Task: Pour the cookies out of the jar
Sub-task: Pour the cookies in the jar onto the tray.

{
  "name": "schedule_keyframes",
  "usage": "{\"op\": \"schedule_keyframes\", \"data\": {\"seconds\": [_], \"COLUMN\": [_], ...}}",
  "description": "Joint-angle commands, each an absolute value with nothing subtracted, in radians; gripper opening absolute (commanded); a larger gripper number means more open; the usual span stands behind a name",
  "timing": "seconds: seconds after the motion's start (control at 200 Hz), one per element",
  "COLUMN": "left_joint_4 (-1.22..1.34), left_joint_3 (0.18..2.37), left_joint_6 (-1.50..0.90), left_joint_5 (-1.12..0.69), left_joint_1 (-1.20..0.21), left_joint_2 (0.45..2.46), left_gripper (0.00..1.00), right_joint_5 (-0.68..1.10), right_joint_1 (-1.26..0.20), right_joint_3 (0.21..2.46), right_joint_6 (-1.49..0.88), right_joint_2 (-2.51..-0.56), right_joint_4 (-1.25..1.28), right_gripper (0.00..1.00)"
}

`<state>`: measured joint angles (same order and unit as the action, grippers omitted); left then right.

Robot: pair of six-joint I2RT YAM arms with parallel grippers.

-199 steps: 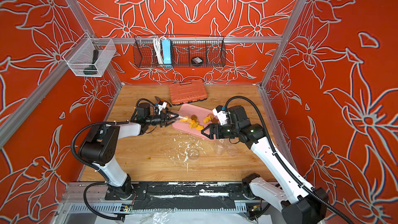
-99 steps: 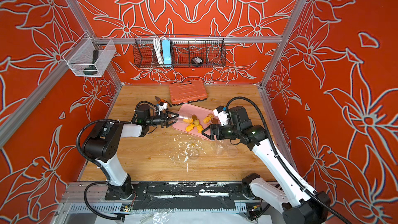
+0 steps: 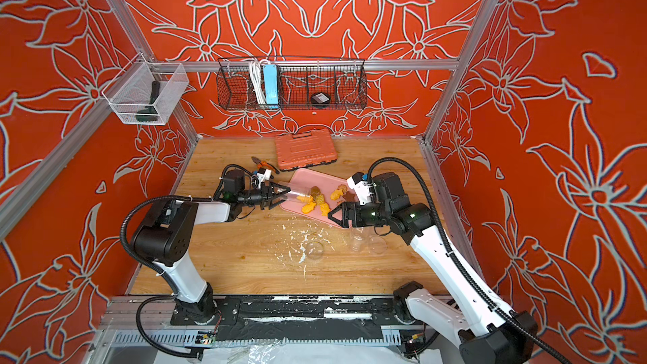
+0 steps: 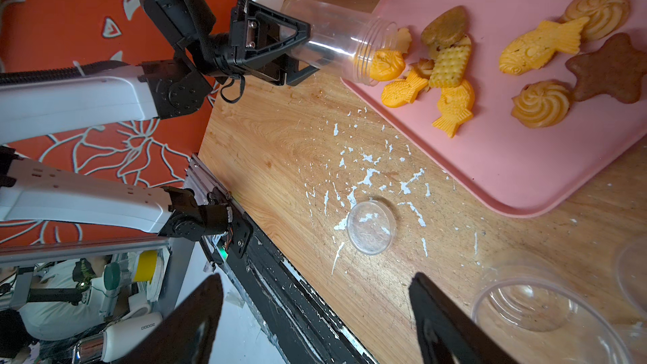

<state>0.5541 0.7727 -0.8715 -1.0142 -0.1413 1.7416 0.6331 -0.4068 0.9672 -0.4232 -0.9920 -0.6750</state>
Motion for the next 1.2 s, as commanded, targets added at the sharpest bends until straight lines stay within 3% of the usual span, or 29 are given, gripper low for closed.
{"op": "schedule_keyframes", "data": {"seconds": [0.0,0.12,0.28,0.881,1.196], "left_joint_4": [0.428,0.728,0.913,0.760,0.672], "left_joint_3": [0.821,0.750,0.715,0.748,0.727], "left_joint_6": [-0.743,-0.954,-1.092,-0.979,-0.986], "left_joint_5": [-0.965,-1.059,-1.097,-1.096,-1.060], "left_joint_1": [-0.137,-0.138,-0.137,-0.136,-0.135], "left_joint_2": [1.667,1.711,1.760,1.728,1.539], "left_gripper": [0.63,0.64,0.64,0.64,0.64], "right_joint_5": [0.627,0.632,0.630,0.630,0.624], "right_joint_1": [-0.403,-0.403,-0.404,-0.404,-0.404], "right_joint_3": [0.953,0.950,0.953,0.956,0.977], "right_joint_6": [-0.425,-0.434,-0.433,-0.427,-0.423], "right_joint_2": [-0.977,-0.981,-0.980,-0.973,-0.977], "right_joint_4": [-0.689,-0.675,-0.683,-0.697,-0.729], "right_gripper": [0.85,0.85,0.85,0.86,0.86]}}
